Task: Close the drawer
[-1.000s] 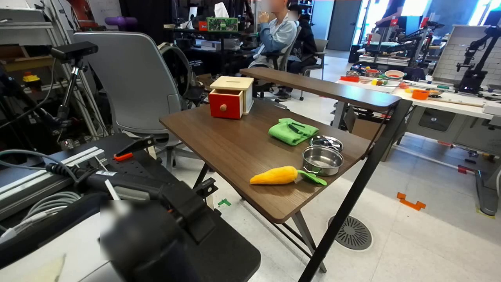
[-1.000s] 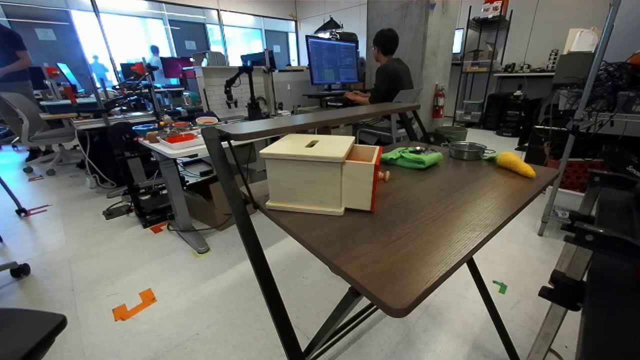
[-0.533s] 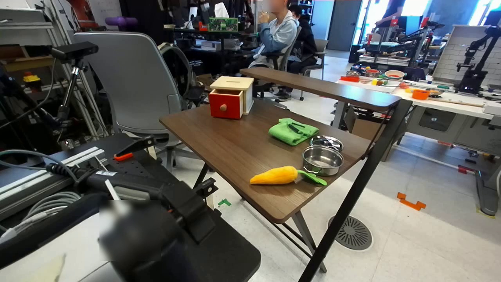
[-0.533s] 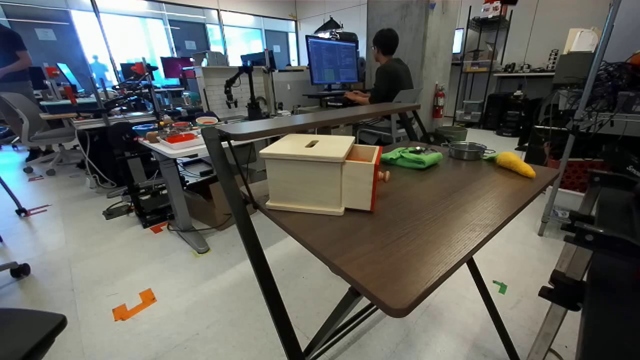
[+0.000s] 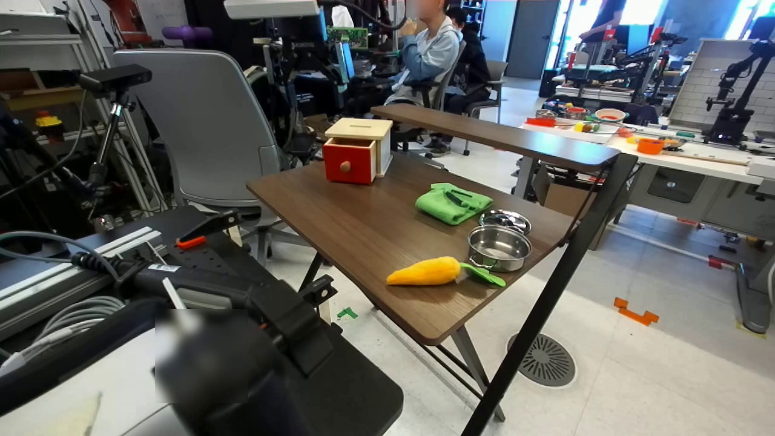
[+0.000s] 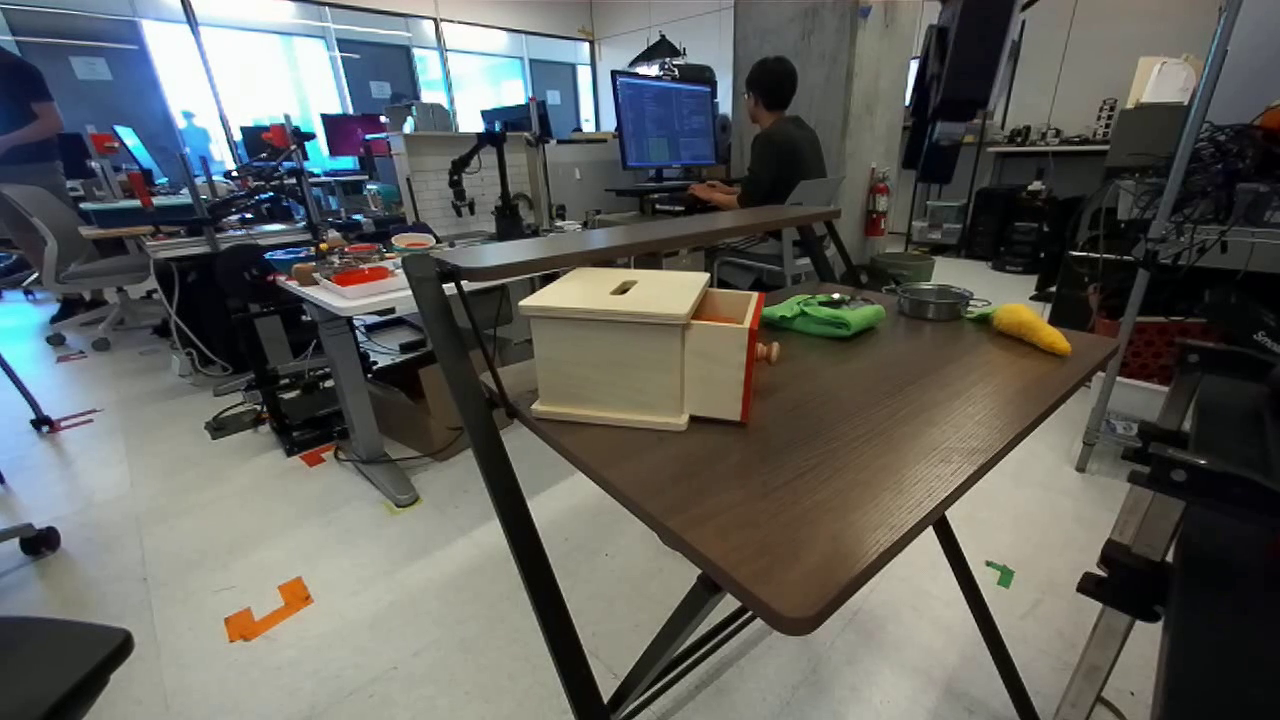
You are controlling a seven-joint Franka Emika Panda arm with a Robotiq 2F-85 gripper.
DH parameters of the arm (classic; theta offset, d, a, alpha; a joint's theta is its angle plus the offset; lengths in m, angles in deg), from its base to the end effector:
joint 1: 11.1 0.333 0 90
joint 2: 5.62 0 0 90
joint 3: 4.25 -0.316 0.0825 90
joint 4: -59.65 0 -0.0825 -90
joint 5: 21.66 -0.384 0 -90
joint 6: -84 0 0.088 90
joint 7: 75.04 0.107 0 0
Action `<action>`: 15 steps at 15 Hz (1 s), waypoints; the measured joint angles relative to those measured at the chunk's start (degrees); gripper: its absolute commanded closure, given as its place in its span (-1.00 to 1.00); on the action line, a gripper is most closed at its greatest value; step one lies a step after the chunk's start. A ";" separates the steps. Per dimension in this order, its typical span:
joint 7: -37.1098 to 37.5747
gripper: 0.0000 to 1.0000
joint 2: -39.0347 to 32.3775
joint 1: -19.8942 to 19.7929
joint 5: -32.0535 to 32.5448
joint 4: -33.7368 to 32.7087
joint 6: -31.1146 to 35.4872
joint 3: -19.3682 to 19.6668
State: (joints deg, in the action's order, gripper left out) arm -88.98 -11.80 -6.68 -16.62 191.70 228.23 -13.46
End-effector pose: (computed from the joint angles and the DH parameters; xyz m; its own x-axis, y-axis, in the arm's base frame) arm 0.5169 0.1260 0.3104 0.8484 0.5213 0.0919 0.5173 -0.8533 0.0655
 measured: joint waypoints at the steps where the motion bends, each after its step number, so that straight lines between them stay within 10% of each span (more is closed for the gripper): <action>1: -1.80 -1.00 -2.15 0.28 0.03 -1.30 0.35 -0.08; 15: -3.17 -1.00 -22.76 1.06 0.50 -15.32 1.37 0.12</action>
State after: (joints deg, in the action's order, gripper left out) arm -92.14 -34.55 -5.62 -16.12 176.38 229.60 -13.34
